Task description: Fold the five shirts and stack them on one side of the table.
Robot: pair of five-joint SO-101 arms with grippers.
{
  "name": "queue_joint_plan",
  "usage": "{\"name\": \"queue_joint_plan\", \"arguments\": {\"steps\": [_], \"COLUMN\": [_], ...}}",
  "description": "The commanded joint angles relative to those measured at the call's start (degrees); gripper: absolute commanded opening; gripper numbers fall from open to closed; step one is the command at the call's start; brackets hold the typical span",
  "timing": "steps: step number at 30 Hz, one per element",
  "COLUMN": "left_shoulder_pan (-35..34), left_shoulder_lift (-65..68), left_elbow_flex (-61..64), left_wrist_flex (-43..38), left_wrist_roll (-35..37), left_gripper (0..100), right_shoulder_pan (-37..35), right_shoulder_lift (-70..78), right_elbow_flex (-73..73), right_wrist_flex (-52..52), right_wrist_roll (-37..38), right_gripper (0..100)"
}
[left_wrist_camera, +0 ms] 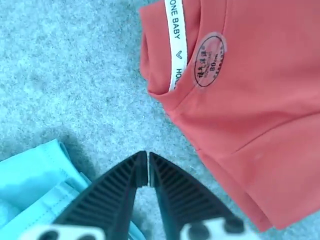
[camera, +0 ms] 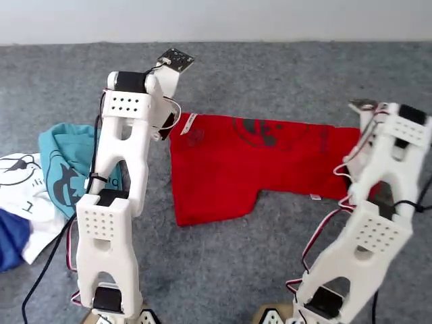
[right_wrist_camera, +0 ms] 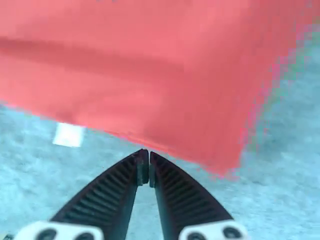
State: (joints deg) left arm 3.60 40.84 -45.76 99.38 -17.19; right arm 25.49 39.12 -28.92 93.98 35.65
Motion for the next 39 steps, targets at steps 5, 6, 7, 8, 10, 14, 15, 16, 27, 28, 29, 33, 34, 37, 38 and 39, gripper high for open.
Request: {"name": "queue_joint_plan", "arguments": {"steps": [5, 6, 7, 8, 10, 14, 15, 16, 27, 28, 29, 33, 34, 37, 38, 39], "left_shoulder_pan": [-0.3, -0.3, -0.3, -0.3, -0.3, -0.3, -0.3, -0.3, -0.3, -0.3, -0.3, -0.3, -0.3, -0.4, -0.4, -0.4], "left_shoulder_lift": [-4.1, -4.2, -4.7, -5.3, -6.3, -7.4, -7.4, -7.5, -7.6, -7.6, -7.6, -7.6, -7.6, -8.5, -9.4, -10.3], "left_elbow_flex": [-0.7, -0.7, -0.4, -0.3, -0.3, -0.3, -0.3, -0.3, -0.3, -0.3, -0.3, -0.3, -0.3, -0.2, 0.0, 0.7], "left_wrist_flex": [1.1, 1.1, 1.1, 1.1, 1.1, 1.1, 1.1, 1.1, 1.1, 1.1, 1.1, 1.1, 1.2, 1.2, 1.2, 1.2], "left_wrist_roll": [0.5, 0.5, 0.5, 0.5, 0.5, 0.5, 0.5, 0.5, 0.5, 0.5, 0.5, 0.5, 0.5, 0.5, 0.5, 0.5], "left_gripper": [2, 2, 2, 2, 2, 2, 2, 2, 2, 2, 2, 2, 2, 2, 2, 2], "right_shoulder_pan": [1.2, 1.2, 1.2, 1.3, 1.5, 1.7, 1.8, 2.0, 5.7, 5.7, 5.7, 4.5, 3.6, 0.8, -0.1, -1.0], "right_shoulder_lift": [6.3, 5.6, 4.7, 3.6, 1.4, -0.3, 0.1, 1.1, 9.8, 9.0, 8.0, 3.7, 2.8, -0.2, -1.2, -2.4], "right_elbow_flex": [-3.2, -4.0, -4.9, -6.1, -8.2, -10.4, -10.3, -10.3, -14.2, -15.6, -17.0, -21.7, -22.4, -22.6, -22.4, -21.6], "right_wrist_flex": [1.6, 3.6, 4.9, 5.7, 5.8, 1.7, 0.2, -1.1, 7.4, 8.2, 8.6, 8.4, 8.6, 8.9, 8.9, 8.9], "right_wrist_roll": [0.7, 0.5, 0.5, 0.5, 0.8, 0.9, 0.9, 0.9, 0.7, 0.7, 0.8, 0.8, 0.8, 0.5, 0.5, 0.5], "right_gripper": [0.9, 0.9, 0.9, 0.9, 0.9, 0.9, 0.9, 0.9, 0.9, 0.9, 0.9, 0.9, 0.9, 0.9, 0.9, 0.9]}}
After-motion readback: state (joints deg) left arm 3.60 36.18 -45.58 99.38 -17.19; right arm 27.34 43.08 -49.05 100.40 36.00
